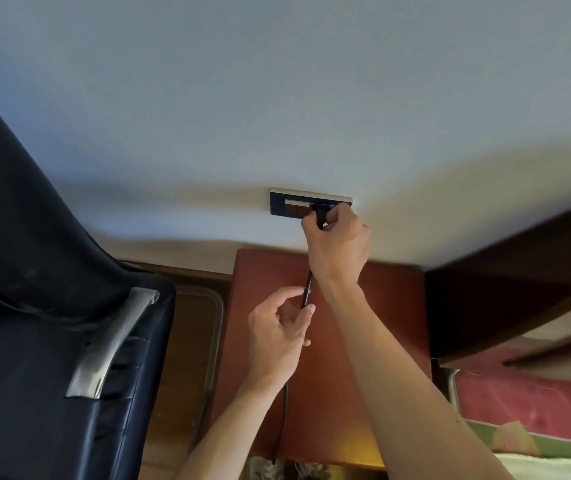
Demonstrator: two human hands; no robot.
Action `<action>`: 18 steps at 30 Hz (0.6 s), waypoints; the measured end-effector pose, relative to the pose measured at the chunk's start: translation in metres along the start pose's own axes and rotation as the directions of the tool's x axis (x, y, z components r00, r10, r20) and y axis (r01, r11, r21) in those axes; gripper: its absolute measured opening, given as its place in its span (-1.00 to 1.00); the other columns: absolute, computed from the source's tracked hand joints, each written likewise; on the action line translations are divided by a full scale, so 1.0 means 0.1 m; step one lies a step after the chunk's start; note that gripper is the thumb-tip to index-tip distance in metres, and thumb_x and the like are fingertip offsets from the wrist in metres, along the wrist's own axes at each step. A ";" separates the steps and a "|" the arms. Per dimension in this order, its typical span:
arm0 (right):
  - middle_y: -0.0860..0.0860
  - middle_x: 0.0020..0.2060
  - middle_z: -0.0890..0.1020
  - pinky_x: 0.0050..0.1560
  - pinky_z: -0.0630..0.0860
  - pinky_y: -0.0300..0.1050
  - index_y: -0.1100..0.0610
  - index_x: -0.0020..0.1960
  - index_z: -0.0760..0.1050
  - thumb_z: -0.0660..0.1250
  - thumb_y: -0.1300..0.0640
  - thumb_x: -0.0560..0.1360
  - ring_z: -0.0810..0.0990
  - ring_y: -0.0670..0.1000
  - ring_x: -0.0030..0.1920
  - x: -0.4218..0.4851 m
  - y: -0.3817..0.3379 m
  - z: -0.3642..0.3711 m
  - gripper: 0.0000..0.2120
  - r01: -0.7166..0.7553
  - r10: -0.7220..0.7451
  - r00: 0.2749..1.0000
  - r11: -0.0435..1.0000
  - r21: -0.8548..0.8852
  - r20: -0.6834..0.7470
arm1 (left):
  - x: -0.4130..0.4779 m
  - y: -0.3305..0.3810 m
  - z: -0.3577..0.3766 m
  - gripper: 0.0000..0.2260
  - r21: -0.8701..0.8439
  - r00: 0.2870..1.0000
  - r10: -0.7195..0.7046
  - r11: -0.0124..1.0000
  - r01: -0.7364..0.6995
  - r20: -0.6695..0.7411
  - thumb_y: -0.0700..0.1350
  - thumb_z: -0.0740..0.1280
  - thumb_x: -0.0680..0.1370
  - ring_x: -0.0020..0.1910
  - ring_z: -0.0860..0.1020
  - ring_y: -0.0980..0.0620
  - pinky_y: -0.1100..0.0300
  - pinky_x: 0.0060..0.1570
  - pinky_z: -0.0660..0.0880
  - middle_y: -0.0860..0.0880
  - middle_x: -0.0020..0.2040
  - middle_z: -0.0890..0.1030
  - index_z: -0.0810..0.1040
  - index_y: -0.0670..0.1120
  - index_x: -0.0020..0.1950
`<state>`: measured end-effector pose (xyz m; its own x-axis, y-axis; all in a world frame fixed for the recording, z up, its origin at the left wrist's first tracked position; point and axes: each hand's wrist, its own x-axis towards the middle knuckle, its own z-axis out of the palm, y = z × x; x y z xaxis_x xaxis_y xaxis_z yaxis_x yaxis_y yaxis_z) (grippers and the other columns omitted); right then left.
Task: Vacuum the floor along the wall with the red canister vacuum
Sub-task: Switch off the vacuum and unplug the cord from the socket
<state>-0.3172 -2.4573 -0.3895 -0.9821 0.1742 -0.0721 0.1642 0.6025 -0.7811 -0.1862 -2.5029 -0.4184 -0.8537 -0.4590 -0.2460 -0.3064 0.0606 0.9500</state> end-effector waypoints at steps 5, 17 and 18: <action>0.10 -0.36 0.62 -0.30 0.38 -0.05 0.16 -0.17 0.45 0.37 0.00 0.51 0.51 0.19 -0.33 -0.04 0.01 0.02 -0.76 0.007 -0.006 0.999 1.000 0.011 -0.032 | 0.00 0.00 -0.01 -0.70 -0.094 0.999 -0.031 0.995 0.033 0.026 -0.31 0.49 0.46 -0.44 0.52 -0.11 -0.02 -0.46 0.62 -0.16 -0.43 0.47 0.64 0.10 0.00; 0.05 -0.38 0.63 -0.26 0.34 -0.06 0.17 -0.19 0.50 0.39 0.04 0.50 0.55 0.17 -0.31 -0.07 0.01 0.03 -0.79 -0.017 0.020 0.997 0.999 0.036 -0.078 | 0.02 0.10 -0.15 -0.72 -0.152 0.991 -0.076 0.984 0.092 0.110 -0.30 0.47 0.47 -0.42 0.53 -0.01 0.02 -0.45 0.63 -0.14 -0.40 0.47 0.65 0.05 0.04; 0.06 -0.38 0.65 -0.26 0.39 -0.04 0.18 -0.19 0.51 0.39 0.05 0.50 0.57 0.17 -0.30 -0.07 0.00 0.03 -0.79 -0.019 0.022 0.997 0.999 0.041 -0.080 | 0.02 0.10 -0.16 -0.72 -0.157 0.990 -0.076 0.983 0.094 0.116 -0.30 0.48 0.47 -0.42 0.53 -0.01 0.02 -0.45 0.62 -0.16 -0.39 0.47 0.66 0.05 0.04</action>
<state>-0.3101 -2.4610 -0.3914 -0.9678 0.2487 -0.0395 0.1785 0.5670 -0.8042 -0.1838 -2.5175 -0.4058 -0.8709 -0.3566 -0.3382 -0.3153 -0.1224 0.9411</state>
